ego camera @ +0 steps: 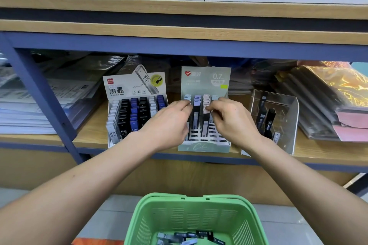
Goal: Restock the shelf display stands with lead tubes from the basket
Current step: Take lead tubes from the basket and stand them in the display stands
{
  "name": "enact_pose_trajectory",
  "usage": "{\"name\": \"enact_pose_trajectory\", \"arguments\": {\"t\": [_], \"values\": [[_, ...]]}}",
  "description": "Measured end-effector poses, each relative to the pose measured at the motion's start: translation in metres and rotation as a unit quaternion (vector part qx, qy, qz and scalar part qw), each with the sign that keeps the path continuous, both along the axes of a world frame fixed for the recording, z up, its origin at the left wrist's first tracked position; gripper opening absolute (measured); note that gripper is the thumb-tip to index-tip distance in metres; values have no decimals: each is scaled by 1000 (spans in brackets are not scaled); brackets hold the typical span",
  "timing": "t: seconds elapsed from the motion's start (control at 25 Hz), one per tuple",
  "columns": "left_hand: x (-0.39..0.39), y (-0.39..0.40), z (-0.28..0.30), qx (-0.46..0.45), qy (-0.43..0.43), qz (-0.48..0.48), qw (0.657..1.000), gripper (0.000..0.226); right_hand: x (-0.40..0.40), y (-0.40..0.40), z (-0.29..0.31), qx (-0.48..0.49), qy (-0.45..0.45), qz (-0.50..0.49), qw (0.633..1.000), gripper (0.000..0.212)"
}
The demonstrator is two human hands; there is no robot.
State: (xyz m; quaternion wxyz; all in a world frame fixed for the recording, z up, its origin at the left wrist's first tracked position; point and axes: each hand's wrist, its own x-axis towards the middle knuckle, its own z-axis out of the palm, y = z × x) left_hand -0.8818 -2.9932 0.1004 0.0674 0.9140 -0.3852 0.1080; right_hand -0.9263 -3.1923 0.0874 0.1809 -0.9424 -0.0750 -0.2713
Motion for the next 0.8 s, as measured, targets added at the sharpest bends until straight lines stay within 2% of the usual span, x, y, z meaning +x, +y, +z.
{"name": "enact_pose_trajectory", "arguments": {"t": [0.16, 0.24, 0.32, 0.4, 0.44, 0.52, 0.64, 0.8], "values": [[-2, -2, 5, -8, 28, 17, 999, 58, -11, 2, 4, -6, 35, -1, 999, 34], [-6, -2, 9, -42, -4, 19, 999, 53, -21, 8, 4, -36, 14, 8, 999, 41], [-19, -3, 11, -107, -42, 16, 993, 33, -34, 17, 1, -21, -13, 16, 1000, 42], [-43, -5, 4, -133, -6, 21, 991, 12, -47, 29, -14, 26, 17, 22, 999, 29], [-56, -6, -7, -114, 34, 26, 993, 8, -53, 34, -29, 41, 70, 18, 997, 22], [-83, -6, -43, -13, 126, 41, 991, 7, -72, 43, -72, 34, 227, 15, 973, 15], [-105, 2, -115, 130, 235, 35, 963, 10, -101, 47, -144, -17, 438, 2, 899, 11], [-116, 9, -198, 260, 354, -3, 898, 5, -123, 39, -226, -65, 557, 19, 828, 26]]}}
